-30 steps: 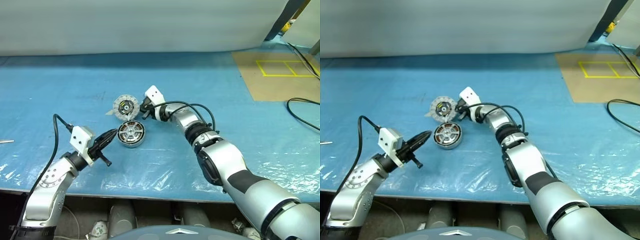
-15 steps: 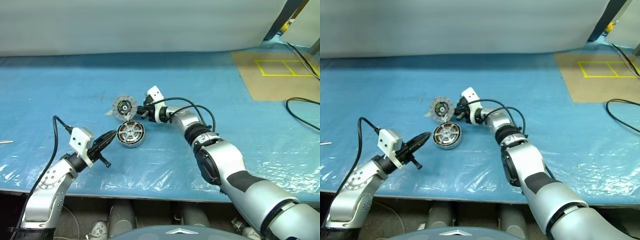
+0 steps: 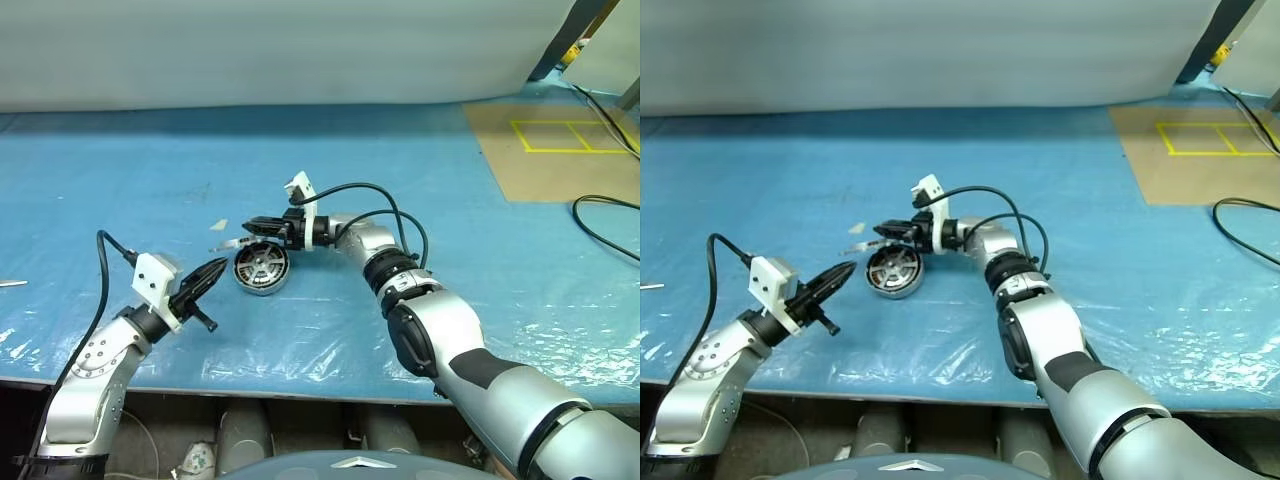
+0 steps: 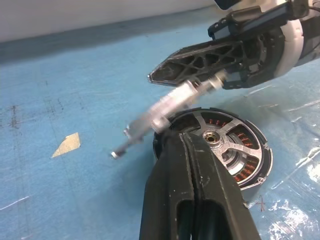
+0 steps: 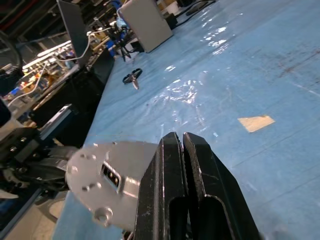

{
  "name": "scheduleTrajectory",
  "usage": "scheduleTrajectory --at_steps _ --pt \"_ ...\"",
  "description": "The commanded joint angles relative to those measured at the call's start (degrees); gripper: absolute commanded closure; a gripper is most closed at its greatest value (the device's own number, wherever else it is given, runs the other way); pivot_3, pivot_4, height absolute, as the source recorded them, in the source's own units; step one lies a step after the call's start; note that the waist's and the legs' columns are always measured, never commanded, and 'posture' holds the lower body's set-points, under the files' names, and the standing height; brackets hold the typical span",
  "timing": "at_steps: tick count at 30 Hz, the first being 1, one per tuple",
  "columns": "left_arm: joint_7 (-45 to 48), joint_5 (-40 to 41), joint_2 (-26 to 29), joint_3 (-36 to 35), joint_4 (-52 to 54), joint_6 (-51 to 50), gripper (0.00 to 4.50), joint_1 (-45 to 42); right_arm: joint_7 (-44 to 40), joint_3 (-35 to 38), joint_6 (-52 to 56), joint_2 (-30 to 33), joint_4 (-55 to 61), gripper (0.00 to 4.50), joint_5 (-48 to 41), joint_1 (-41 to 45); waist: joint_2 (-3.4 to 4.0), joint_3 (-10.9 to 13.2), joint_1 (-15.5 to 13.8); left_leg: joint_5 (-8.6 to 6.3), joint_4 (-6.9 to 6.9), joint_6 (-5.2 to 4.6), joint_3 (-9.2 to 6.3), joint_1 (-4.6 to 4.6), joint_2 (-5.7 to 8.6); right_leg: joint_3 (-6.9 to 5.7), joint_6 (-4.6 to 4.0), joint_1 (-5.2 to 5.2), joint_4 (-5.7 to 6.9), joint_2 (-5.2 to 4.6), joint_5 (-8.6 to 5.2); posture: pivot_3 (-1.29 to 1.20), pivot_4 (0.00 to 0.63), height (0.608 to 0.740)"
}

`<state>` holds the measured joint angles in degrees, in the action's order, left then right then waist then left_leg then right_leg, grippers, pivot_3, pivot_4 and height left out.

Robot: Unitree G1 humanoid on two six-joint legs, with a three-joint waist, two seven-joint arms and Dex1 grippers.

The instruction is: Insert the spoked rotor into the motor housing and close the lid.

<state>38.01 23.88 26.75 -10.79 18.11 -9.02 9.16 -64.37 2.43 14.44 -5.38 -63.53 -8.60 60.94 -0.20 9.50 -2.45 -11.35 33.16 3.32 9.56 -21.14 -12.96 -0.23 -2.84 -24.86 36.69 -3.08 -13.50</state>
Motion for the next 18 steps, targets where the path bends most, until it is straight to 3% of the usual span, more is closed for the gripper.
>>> scheduleTrajectory --at_steps 1,9,18 --pt "-1.15 1.94 -0.19 -2.55 2.22 0.11 4.5 -0.4 -4.37 -3.46 0.8 0.14 4.55 4.42 0.7 -1.46 0.0 0.0 0.0 0.0 0.0 0.0 0.0 0.0 0.0 -0.01 0.0 0.0 0.0 0.0 0.0 0.0 0.15 0.74" --pt "-2.25 4.62 1.89 -6.27 6.57 -3.31 4.5 1.98 -7.99 -12.05 -1.98 2.91 12.03 4.42 4.68 -5.79 -0.01 0.0 0.19 0.0 -0.01 0.01 0.0 0.02 -0.02 -0.01 0.0 0.0 -0.01 0.01 0.0 0.0 0.15 0.74" --pt "-1.41 6.31 4.24 -9.15 11.07 -5.82 4.5 7.94 1.32 -6.97 -4.77 0.92 12.07 4.42 0.85 -3.01 0.0 0.01 0.13 -0.01 -0.02 0.01 0.01 0.02 -0.01 0.01 0.0 -0.01 -0.02 0.01 -0.01 0.0 0.15 0.74"
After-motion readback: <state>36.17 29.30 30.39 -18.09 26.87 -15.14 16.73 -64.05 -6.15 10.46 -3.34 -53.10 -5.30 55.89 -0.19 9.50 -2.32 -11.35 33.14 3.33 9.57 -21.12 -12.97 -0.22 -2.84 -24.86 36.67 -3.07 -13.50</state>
